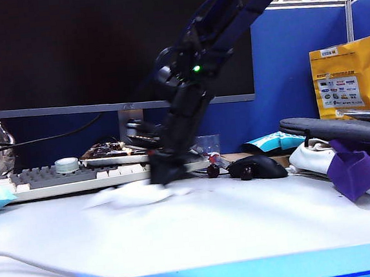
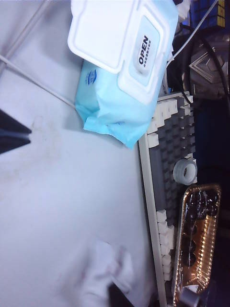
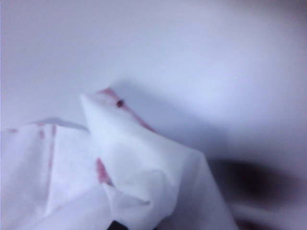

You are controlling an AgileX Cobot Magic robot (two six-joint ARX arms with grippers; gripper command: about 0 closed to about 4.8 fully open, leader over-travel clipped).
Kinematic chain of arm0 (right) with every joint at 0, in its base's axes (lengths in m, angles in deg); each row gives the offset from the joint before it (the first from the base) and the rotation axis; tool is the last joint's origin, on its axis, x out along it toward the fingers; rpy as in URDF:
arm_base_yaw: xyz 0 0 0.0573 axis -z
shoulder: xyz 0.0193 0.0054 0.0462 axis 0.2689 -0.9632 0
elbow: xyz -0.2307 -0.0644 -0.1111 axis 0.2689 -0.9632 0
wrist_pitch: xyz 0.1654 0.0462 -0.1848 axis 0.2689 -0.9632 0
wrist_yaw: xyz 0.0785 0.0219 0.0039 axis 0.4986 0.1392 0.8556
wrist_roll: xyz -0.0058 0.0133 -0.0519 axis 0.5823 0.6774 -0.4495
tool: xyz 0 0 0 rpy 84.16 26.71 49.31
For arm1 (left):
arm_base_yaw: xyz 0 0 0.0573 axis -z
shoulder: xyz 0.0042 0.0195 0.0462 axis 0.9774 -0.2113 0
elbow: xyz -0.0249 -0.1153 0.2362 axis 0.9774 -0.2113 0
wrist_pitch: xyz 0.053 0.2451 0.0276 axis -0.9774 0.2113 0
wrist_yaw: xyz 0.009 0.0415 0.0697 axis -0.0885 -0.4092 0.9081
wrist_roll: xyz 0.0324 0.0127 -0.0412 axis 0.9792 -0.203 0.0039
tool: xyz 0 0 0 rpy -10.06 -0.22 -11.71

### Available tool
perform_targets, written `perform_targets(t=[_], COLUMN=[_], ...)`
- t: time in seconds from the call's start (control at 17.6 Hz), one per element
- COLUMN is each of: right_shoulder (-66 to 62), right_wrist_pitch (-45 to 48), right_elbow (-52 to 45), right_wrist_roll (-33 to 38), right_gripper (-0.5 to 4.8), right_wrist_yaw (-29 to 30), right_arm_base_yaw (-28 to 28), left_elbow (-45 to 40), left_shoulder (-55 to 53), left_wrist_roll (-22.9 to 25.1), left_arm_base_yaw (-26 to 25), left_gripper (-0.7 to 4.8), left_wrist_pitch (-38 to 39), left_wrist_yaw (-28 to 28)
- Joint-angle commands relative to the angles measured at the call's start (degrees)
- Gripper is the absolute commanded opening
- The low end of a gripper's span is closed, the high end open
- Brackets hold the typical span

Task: Use the wet wipes on the table to wipe the cherry juice off the table, then put the wipes back on the table.

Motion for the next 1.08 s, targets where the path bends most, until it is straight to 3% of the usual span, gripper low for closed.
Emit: perform_targets(t=[0.06,0.23,0.34,0.45,0.51,0.68,0.74,0.85,1.08], right_shoulder=[-0.37,-0.98,-1.38,-1.46,-1.57,-1.77,-1.79,-1.79,-1.79], right_wrist_pitch=[0.39,0.39,0.04,-1.22,-3.06,-9.4,-11.34,-11.85,-15.15], right_elbow=[0.02,0.48,1.05,1.14,1.14,1.14,1.14,1.11,1.14], right_wrist_roll=[-0.7,1.25,1.2,0.09,-1.75,-4.33,-4.98,-1.9,2.89], right_gripper=[-0.06,-0.06,-0.06,-0.06,-0.06,-0.06,-0.06,-0.06,-0.06], right_wrist_yaw=[-3.48,-18.88,-20.35,-15.87,-5.88,0.42,-1.68,-15.23,-25.05], right_arm_base_yaw=[-1.79,-1.33,-0.87,-0.85,-1.03,-2.6,-3.3,-3.67,0.9], left_elbow=[-0.33,-0.33,-0.33,-0.33,-0.33,-0.33,-0.33,-0.33,-0.33], left_shoulder=[0.17,0.17,0.17,0.17,0.17,0.17,0.17,0.17,0.17], left_wrist_roll=[0.02,0.02,0.02,0.02,0.02,0.02,0.02,0.02,0.02], left_arm_base_yaw=[-0.02,-0.02,-0.02,-0.02,-0.02,-0.02,-0.02,-0.02,-0.02], left_gripper=[-0.04,-0.04,-0.04,-0.04,-0.04,-0.04,-0.04,-0.04,-0.04], left_wrist_pitch=[0.59,0.57,0.57,0.59,0.59,0.59,0.59,0.59,0.59], left_wrist_yaw=[-0.17,-0.17,-0.17,-0.15,-0.2,-0.2,-0.17,-0.15,-0.17])
